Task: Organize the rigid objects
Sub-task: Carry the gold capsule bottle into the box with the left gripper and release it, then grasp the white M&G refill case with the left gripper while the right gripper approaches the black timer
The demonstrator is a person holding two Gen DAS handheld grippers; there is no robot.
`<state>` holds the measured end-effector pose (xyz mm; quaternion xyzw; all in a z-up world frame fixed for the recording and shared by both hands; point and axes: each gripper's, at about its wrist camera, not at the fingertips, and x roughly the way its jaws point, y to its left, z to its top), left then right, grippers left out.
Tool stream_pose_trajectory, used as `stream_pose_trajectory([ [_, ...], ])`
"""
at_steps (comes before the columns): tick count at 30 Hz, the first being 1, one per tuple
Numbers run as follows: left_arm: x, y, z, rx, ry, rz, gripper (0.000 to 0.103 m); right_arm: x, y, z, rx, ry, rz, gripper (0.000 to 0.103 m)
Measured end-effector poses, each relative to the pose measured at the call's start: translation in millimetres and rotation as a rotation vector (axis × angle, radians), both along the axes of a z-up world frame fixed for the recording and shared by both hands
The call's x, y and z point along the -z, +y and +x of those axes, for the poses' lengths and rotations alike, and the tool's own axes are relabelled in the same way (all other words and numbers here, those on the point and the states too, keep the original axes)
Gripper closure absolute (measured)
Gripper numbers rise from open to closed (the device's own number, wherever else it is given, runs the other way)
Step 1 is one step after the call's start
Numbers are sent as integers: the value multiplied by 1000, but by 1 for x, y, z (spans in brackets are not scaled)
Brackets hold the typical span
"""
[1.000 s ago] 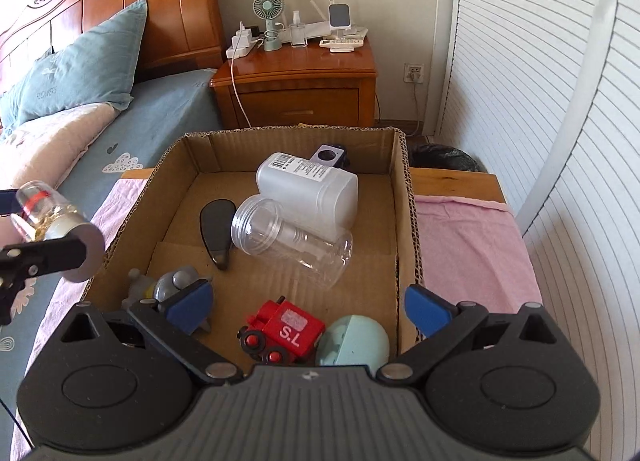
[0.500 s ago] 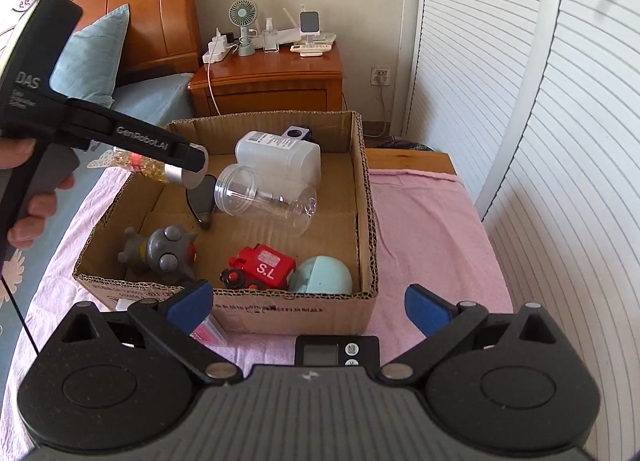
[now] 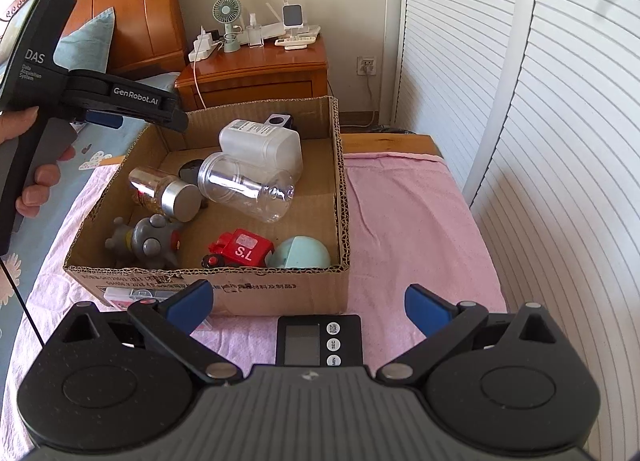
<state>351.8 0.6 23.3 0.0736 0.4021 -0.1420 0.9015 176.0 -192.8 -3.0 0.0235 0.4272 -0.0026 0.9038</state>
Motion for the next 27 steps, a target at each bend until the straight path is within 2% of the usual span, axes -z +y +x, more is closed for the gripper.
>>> stream_pose_trajectory([
  [9, -20, 12, -58, -18, -24, 34, 8, -14, 3, -28, -7, -32, 4, 0],
  [16, -22, 19, -116, -60, -24, 45, 4, -18, -2, -50, -4, -50, 26, 0],
  [20, -12, 20, -145, -81, -33, 29, 3, -14, -7, -59, 0, -48, 48, 0],
  [25, 16, 16, -171, -151, -51, 33, 3, -7, -19, -66, 15, -45, 75, 0],
  [27, 28, 16, -178, -184, -54, 7, 3, -5, -24, -68, 26, -45, 85, 0],
])
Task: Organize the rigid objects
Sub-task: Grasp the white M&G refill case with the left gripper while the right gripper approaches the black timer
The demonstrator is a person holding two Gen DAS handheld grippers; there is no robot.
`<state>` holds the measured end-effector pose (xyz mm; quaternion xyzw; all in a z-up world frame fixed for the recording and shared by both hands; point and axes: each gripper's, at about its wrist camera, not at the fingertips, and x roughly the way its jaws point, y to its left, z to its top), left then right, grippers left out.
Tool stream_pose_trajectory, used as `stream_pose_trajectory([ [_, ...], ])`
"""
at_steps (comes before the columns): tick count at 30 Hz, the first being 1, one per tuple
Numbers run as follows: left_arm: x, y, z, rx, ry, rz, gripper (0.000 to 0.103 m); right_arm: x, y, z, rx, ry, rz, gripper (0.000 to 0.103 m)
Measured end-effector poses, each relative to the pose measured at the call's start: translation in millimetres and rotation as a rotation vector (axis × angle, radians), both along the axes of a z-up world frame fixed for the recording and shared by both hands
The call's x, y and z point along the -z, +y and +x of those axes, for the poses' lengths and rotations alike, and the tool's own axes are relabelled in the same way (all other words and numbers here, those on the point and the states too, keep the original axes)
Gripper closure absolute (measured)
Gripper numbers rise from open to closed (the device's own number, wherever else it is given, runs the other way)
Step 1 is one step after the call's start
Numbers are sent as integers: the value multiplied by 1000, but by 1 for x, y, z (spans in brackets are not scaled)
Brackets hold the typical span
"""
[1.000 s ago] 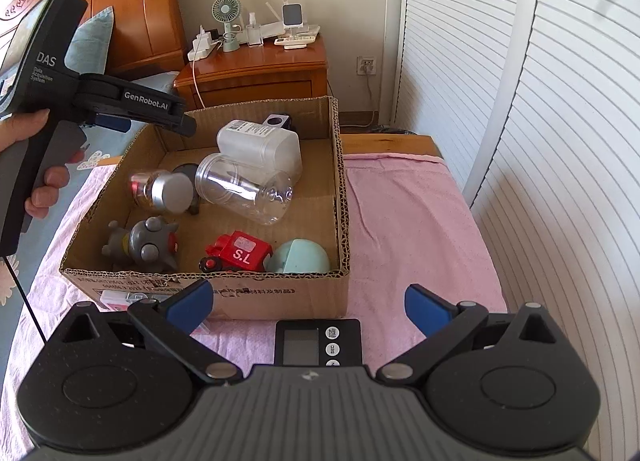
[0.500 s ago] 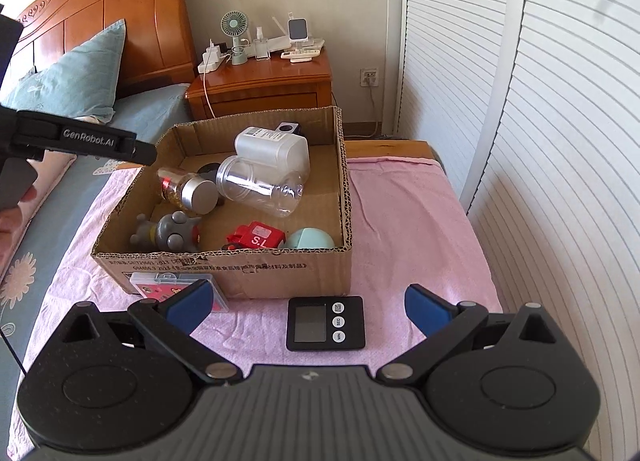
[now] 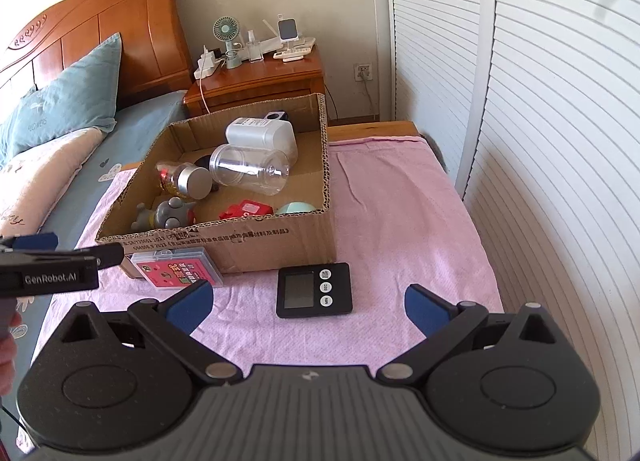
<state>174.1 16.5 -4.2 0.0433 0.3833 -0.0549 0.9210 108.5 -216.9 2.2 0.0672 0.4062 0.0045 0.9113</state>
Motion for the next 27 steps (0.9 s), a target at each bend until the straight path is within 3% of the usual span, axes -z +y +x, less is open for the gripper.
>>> stream_pose_trajectory([
  [3, 15, -4, -5, -22, 1, -37, 3, 4, -8, -1, 11, 3, 21, 0],
  [9, 23, -19, 5, -10, 14, -19, 3, 17, -22, 6, 22, 32, 51, 0],
  [23, 32, -13, 31, -54, 14, -61, 3, 39, -18, 21, -29, 96, -14, 0],
  [27, 37, -13, 34, -56, 28, -37, 2, 42, -14, 23, -40, 107, -26, 0],
])
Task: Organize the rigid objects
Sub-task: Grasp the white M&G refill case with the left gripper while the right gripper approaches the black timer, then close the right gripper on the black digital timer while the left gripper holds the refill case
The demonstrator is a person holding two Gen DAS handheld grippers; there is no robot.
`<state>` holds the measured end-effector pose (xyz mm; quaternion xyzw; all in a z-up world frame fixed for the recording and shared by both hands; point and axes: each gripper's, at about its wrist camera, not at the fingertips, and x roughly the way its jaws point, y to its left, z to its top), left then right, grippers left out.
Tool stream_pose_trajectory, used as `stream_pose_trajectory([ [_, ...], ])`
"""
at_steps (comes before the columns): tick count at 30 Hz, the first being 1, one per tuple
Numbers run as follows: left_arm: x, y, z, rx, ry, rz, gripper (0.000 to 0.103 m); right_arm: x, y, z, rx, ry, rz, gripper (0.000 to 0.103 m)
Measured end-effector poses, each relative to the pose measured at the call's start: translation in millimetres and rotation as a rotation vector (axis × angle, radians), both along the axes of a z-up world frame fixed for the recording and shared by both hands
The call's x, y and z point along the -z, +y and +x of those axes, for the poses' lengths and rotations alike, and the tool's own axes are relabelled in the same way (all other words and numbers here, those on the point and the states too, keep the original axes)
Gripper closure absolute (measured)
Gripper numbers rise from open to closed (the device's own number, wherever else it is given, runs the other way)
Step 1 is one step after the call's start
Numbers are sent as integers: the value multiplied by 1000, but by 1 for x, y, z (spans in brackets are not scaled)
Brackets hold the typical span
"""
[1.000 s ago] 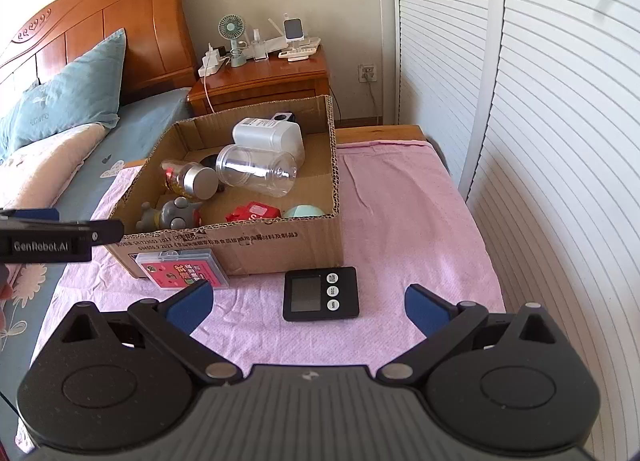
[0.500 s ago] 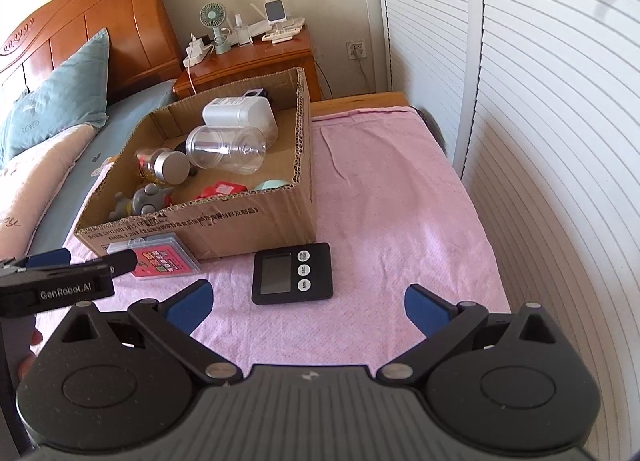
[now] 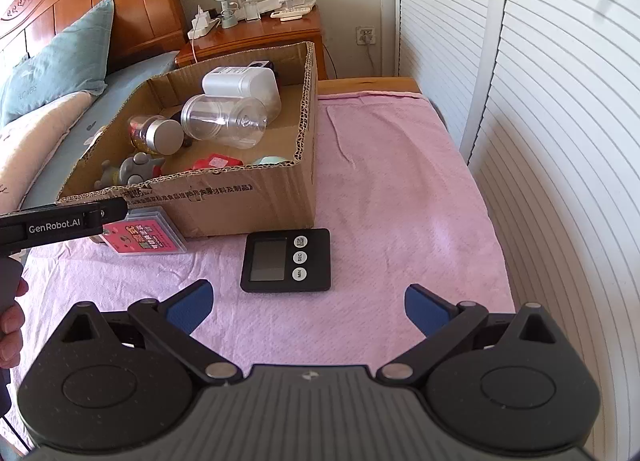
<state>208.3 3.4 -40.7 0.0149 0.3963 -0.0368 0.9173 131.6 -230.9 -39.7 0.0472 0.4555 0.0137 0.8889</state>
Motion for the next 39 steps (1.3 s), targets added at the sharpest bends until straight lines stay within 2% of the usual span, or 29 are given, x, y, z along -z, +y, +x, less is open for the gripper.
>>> stream_pose_trajectory([
  [5, 3, 8, -1, -4, 9, -41, 2, 1, 5, -1, -12, 6, -15, 0],
  [10, 3, 10, -8, 18, 26, -34, 0, 0, 8, -2, -16, 6, -28, 0],
  [14, 4, 5, -17, 60, 71, 3, 1, 3, 10, -2, -26, 12, -47, 0],
  [19, 4, -3, -27, 110, 66, -1, 1, 11, 7, -3, -16, 38, -61, 0],
  [27, 32, -28, -17, 154, 155, 13, 1, 23, 4, -2, -29, 49, -62, 0],
  [31, 46, -32, -14, 135, 189, 2, 1, 29, 2, -2, -30, 67, -97, 0],
  [39, 49, -16, -20, 96, 176, 9, 0, 38, 10, 1, -63, 64, -117, 0],
])
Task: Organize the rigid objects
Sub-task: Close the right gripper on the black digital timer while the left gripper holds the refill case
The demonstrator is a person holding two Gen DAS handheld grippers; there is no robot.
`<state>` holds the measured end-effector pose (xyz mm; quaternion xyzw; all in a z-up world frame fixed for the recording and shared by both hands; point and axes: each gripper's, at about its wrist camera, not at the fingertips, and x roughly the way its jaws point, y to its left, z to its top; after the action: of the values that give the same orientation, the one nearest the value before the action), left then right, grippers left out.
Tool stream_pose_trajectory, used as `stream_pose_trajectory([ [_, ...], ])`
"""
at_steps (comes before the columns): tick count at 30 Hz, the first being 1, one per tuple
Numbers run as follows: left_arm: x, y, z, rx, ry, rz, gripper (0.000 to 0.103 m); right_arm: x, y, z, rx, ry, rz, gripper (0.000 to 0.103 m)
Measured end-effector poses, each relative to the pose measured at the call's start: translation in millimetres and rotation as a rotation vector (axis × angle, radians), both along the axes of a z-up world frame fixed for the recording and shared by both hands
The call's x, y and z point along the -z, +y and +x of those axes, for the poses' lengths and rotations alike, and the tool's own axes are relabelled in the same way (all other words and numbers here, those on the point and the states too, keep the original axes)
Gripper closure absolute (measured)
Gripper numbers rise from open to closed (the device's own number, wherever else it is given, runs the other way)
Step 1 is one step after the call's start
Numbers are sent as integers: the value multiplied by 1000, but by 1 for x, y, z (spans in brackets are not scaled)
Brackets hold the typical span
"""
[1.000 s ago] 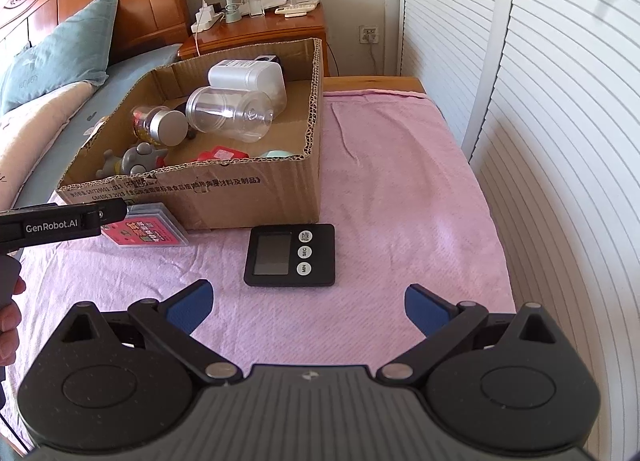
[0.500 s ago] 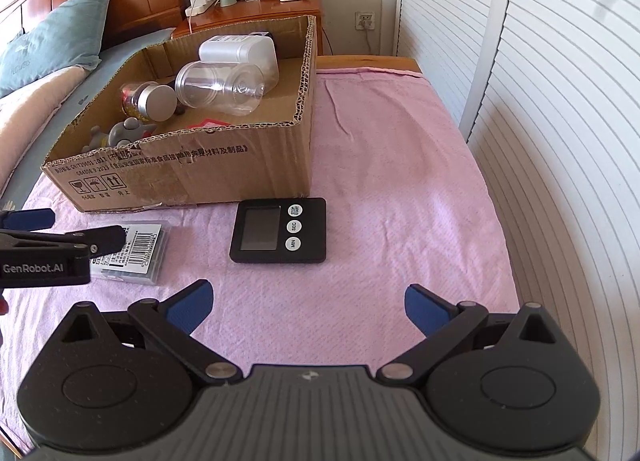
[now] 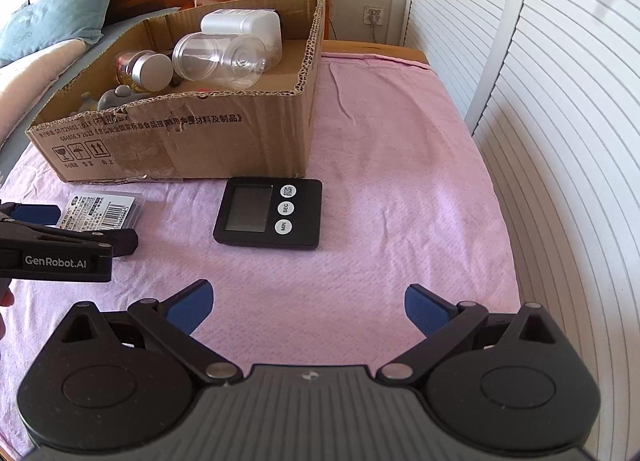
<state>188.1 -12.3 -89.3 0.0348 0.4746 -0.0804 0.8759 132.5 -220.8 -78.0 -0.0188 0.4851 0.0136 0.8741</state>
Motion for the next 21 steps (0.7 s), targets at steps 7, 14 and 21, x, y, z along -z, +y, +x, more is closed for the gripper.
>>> stream_pose_trajectory([
  [7, -1, 16, -5, -13, -25, -5, 1, 19, 20, 6, -49, -2, -29, 0],
  [14, -4, 13, -6, 35, -52, -16, 14, 21, 24, 17, -45, -37, -24, 0],
  [21, -3, 25, -5, 24, -52, -16, 14, 24, 32, 42, -42, -73, -24, 0],
])
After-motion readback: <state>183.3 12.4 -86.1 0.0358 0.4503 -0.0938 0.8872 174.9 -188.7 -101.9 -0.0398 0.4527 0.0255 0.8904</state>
